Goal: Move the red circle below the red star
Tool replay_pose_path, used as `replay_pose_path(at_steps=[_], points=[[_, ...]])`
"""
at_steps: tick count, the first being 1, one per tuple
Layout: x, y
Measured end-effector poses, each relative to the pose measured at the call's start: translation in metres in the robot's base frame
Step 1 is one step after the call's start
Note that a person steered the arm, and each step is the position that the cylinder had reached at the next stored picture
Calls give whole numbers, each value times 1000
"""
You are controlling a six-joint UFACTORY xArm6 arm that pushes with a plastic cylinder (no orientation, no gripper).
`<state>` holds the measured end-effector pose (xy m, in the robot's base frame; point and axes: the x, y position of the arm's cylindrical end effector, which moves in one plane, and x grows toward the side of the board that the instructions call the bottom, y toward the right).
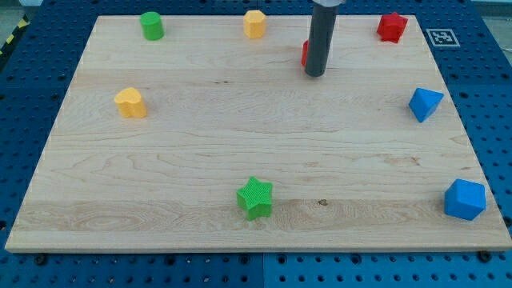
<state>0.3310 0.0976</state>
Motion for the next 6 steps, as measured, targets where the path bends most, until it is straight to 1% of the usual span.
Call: replay_pose_path(at_steps=[1, 2, 3, 4, 6], points=[[-5, -1], [-6, -30], [-20, -51], [-40, -42], [-40, -15]])
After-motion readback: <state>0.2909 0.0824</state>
